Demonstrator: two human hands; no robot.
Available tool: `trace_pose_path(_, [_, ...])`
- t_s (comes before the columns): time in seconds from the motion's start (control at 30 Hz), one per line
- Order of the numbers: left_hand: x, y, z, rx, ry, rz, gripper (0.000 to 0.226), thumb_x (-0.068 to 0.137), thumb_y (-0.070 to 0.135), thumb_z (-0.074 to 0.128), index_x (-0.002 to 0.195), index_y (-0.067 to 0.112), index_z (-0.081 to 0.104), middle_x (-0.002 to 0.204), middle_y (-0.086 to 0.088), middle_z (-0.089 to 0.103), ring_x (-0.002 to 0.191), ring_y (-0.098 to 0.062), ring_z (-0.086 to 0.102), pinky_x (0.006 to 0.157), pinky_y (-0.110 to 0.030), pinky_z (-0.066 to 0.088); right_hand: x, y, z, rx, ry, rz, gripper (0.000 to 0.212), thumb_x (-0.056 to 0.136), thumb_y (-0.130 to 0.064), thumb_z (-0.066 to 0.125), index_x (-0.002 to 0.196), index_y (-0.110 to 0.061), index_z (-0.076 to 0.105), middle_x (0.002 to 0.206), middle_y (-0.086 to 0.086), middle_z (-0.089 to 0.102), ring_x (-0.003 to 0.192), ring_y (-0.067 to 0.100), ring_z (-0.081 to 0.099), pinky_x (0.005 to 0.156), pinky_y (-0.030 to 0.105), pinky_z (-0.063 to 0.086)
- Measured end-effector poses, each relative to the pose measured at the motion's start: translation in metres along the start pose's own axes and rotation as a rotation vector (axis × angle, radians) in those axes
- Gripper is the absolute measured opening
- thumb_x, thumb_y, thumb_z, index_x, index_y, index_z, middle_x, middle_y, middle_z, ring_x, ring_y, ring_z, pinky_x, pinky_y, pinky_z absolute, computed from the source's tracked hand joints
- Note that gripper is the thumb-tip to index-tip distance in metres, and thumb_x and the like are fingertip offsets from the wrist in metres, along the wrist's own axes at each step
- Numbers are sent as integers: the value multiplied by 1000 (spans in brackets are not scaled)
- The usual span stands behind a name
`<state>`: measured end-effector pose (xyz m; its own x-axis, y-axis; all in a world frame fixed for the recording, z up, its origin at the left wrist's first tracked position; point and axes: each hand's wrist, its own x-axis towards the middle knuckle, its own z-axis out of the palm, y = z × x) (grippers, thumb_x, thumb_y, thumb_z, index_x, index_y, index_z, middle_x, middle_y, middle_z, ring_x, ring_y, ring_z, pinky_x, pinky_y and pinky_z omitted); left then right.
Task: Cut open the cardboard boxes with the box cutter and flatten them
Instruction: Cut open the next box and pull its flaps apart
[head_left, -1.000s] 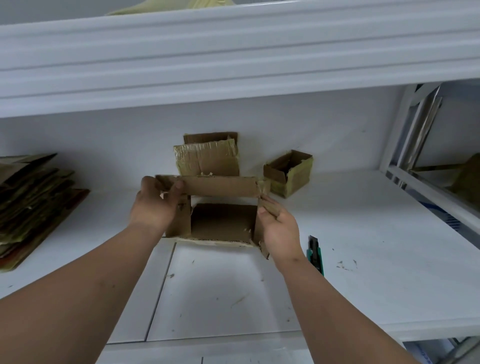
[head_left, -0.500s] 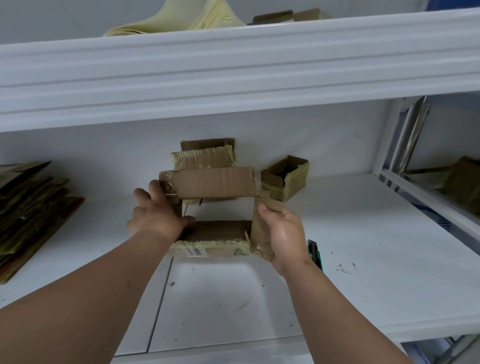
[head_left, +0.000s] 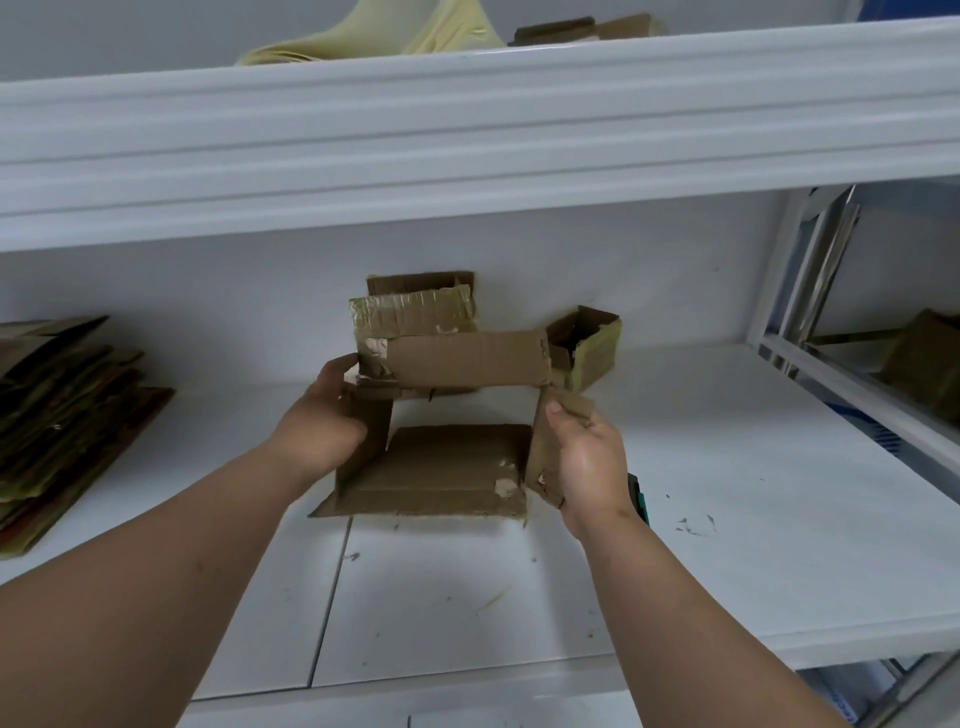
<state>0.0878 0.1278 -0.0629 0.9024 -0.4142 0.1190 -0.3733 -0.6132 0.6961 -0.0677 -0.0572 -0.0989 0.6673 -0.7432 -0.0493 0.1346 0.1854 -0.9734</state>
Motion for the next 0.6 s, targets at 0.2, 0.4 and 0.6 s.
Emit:
trace_pose_path(0.2, [-7,-30,-19,-387,-36,-245,70,90,-9,50,138,42,48,121,-4,63,103,-28,63,95,-47,53,-5,11,4,-164,-120,-93,38,104,-19,47,140,-31,53,136,-12,53,118,5,44,102,20,38])
trace_pose_path(0.4, [-27,-51,-30,-308,-168,-225,63,91,-9,54,130,41,53,115,-5,65,99,-23,66,76,-36,58,-14,24,1,-313,-203,-100,44,103,-3,42,137,-25,57,136,-8,53,116,14,51,76,6,48])
trace_pose_path(0.6, [-35,-73,-42,-257,-167,-391,58,91,-11,46,114,38,67,114,-8,62,98,-26,63,73,-39,59,-21,47,9,-558,-334,-233,48,102,-3,42,135,-35,57,149,-14,42,141,10,37,119,30,29])
